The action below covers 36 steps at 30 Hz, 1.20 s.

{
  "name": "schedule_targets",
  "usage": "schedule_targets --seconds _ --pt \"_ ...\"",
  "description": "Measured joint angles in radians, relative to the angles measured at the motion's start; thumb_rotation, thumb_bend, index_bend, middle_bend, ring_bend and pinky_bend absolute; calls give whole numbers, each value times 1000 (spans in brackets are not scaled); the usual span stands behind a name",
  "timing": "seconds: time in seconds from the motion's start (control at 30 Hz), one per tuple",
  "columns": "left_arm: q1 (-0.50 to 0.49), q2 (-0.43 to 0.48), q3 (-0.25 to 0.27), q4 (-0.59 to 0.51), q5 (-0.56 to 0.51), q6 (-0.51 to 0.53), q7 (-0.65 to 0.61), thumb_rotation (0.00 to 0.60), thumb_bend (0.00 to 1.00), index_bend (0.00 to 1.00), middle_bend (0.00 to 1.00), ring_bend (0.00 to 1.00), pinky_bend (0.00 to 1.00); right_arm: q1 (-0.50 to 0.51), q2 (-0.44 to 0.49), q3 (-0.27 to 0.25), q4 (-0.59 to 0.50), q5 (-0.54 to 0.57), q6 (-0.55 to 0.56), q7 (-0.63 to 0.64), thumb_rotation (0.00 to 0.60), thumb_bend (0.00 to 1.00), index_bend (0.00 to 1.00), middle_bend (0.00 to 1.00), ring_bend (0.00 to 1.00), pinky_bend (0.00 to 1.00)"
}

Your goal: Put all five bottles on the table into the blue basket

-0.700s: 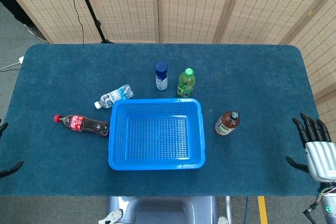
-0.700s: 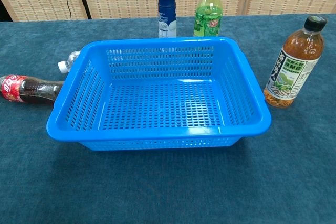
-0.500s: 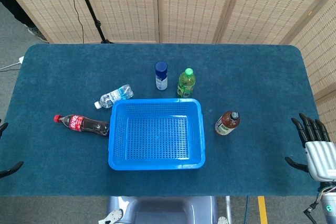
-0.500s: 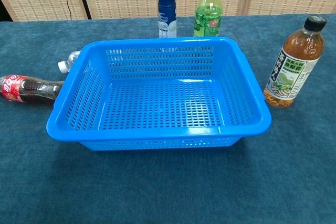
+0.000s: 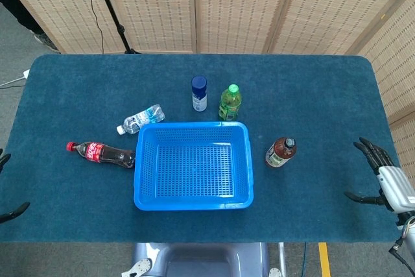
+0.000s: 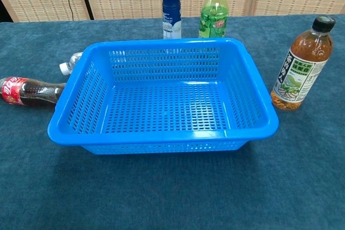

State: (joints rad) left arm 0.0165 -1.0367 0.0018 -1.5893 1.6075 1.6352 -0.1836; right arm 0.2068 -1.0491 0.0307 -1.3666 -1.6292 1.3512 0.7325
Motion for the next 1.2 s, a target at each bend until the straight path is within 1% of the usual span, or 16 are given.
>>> schedule_targets --seconds 0.03,0.13,0.23,0.27,0.37,0.53,0.9,0.97,1.0,1.03,1.1,1.13,1.2 --pt "1 1 0 -1 0 0 -1 600 22 0 0 0 0 18 -15 -7 47 -20 -9 84 600 0 0 0 0 0" --pt "1 6 2 -7 -3 -3 -11 600 21 0 0 0 0 71 -61 -28 165 -72 -34 264 600 0 0 0 0 0" --pt "1 8 -2 -7 -13 -5 -15 600 22 0 0 0 0 138 -127 -48 268 -115 -71 370 600 0 0 0 0 0" --pt "1 8 -4 -8 -20 -7 -15 600 22 0 0 0 0 158 -149 -52 290 -121 -83 386 600 0 0 0 0 0" --pt "-3 8 -7 -9 -29 -20 -11 600 22 0 0 0 0 207 -207 -63 335 -132 -123 423 600 0 0 0 0 0" --pt "-12 5 -12 -13 -43 -41 6 600 22 0 0 0 0 271 -255 -70 349 -138 -168 429 600 0 0 0 0 0" --pt "-18 -1 -19 -15 -64 -60 17 600 22 0 0 0 0 353 -302 -53 335 -92 -238 433 600 0 0 0 0 0" --pt "-19 -4 -22 -15 -67 -60 18 600 22 0 0 0 0 365 -317 -48 339 -74 -254 437 600 0 0 0 0 14" --pt "-20 -5 -23 -15 -69 -59 20 600 22 0 0 0 0 369 -325 -45 343 -66 -259 438 600 0 7 7 0 36" --pt "-20 -5 -24 -15 -70 -60 21 600 22 0 0 0 0 373 -336 -42 349 -56 -265 439 600 0 17 23 3 58" --pt "-21 -7 -26 -15 -74 -64 24 600 22 0 0 0 0 378 -355 -35 362 -41 -272 442 600 0 71 106 53 129" --pt "-22 -8 -26 -14 -76 -66 25 600 22 0 0 0 0 381 -368 -31 373 -30 -276 445 600 0 126 189 121 188" --pt "-24 -9 -27 -14 -79 -71 27 600 22 0 0 0 0 385 -387 -22 388 -13 -281 447 600 0 284 385 304 339"
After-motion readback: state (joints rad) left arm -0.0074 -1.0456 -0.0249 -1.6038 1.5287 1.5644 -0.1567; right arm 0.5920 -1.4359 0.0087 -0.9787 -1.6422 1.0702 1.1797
